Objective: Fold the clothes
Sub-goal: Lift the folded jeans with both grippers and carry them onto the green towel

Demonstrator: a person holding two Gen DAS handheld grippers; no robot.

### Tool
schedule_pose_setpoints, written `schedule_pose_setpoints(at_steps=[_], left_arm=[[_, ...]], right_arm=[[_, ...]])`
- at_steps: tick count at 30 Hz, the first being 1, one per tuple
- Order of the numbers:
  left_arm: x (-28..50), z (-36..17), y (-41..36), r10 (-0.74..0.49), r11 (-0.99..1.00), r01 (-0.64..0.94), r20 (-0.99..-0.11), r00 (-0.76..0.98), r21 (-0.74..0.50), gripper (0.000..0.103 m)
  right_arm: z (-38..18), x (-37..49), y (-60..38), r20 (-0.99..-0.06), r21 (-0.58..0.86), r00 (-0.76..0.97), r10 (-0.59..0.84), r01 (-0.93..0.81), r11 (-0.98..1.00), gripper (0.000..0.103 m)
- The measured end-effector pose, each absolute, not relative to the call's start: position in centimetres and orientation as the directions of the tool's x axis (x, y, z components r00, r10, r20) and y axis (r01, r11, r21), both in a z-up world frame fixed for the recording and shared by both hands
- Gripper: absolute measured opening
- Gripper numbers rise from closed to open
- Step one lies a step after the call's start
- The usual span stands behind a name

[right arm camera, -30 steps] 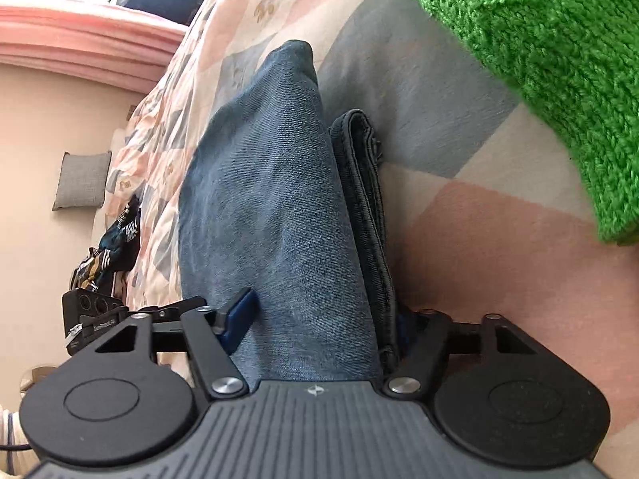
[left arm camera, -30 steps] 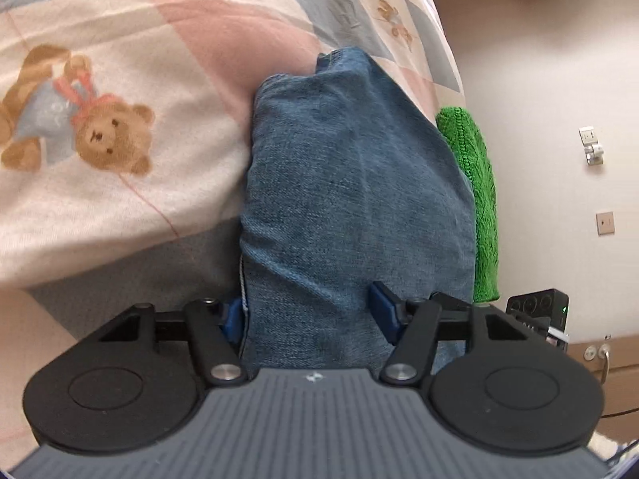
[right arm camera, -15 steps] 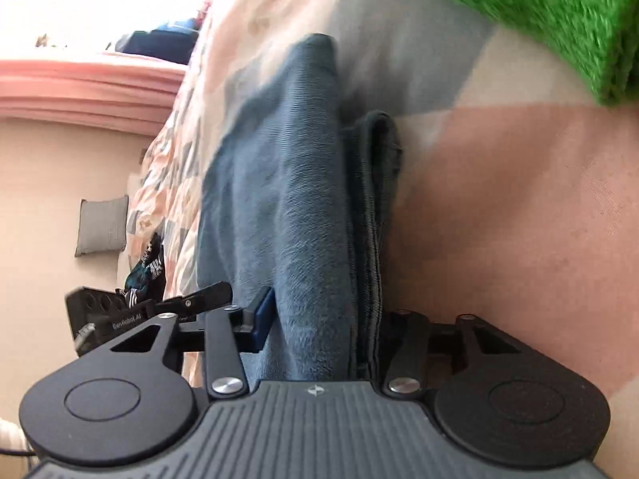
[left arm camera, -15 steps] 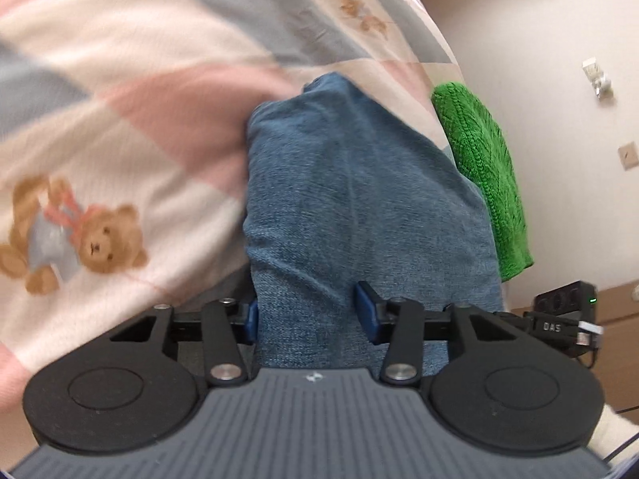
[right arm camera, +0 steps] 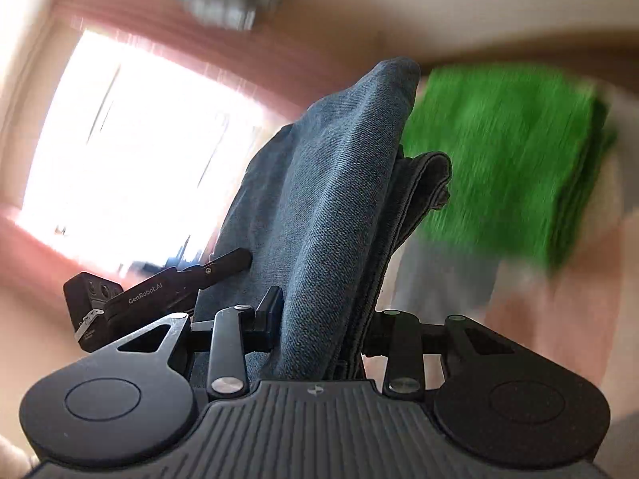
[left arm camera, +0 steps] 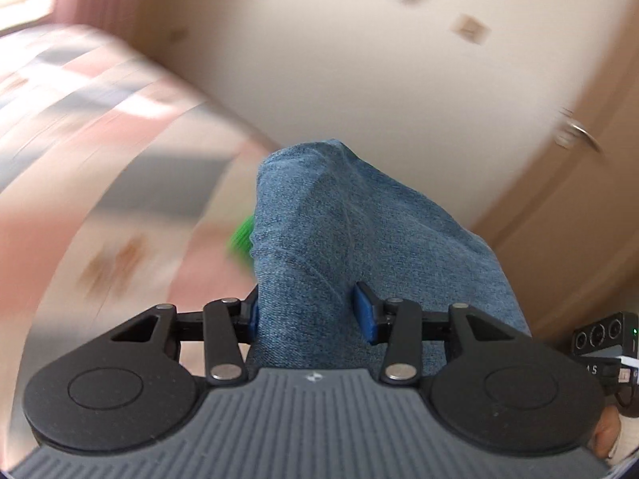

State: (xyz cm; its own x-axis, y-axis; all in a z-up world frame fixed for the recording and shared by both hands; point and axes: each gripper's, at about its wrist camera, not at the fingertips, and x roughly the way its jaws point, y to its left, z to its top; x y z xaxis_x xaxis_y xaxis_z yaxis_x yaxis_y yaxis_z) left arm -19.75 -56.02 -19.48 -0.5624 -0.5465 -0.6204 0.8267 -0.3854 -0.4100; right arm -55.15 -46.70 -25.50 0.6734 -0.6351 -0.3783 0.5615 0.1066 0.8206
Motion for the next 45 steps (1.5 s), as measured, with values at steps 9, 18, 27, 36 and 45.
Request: schedule_pose_setpoints(at_steps=[9, 18, 27, 36, 45], left_arm=[[-28.3, -20.3, -72.0, -0.343, -0.674, 0.633, -0.598, -0.724, -0.380, 0.040], [-32.2, -22.1, -77.8, -0.285, -0.737, 0.581, -0.621, -0.730, -0.346, 0.040], [-30.9, -26.9, -77.2, -0.244, -0.705, 0.587, -0.640, -0.728, -0.399, 0.040], [-29.0, -28.4, -76.1, -0.354, -0.666, 0.668, -0.648, -0.674, -0.331, 0.039], [-27.0, -24.8, -69.1, -0.483, -0.637, 0.712, -0.566, -0.668, -0.296, 0.037]], right_arm=[[-26.8, -57.3, -52.5, -0.383, 0.799, 0.409, -0.829, 0.596, -0.075, 0.036], [-29.8, -56.2, -55.8, -0.417, 0.802, 0.332, -0.846, 0.572, -0.171, 0.036], [-32.0, -54.9, -53.8, -0.495, 0.773, 0.329, -0.804, 0.589, -0.235, 0.036], [-29.4, -55.4, -51.8, -0.613, 0.591, 0.261, -0.746, 0.778, -0.214, 0.047], [-26.1, -51.3, -48.1, -0.507, 0.054, 0.212, -0.836, 0.975, 0.214, 0.047]])
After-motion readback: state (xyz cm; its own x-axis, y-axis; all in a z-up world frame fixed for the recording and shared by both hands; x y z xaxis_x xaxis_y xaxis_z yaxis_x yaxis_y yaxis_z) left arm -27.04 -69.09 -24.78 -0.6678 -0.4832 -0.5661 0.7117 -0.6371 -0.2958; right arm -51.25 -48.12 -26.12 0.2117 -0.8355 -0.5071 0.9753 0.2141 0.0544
